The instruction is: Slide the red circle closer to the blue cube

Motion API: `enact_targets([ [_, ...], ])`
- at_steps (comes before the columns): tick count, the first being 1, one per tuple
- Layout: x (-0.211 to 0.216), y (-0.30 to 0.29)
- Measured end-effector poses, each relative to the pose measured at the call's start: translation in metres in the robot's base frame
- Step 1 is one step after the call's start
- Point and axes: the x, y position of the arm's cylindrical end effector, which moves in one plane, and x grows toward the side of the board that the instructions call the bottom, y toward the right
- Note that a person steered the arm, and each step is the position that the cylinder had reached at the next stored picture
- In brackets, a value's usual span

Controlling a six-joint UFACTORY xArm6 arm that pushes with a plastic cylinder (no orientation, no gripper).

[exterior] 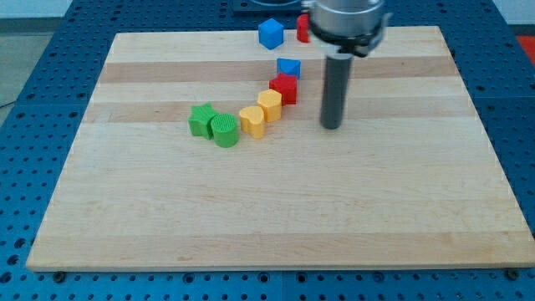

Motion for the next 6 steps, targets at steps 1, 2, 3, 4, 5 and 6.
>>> enact_targets([
  [1, -0.018, 0.034],
  [2, -0.061, 0.075],
  [3, -0.112, 0.109],
  [4, -0.162, 0.136],
  [5, -0.213, 0.128],
  [6, -0.22, 0.113],
])
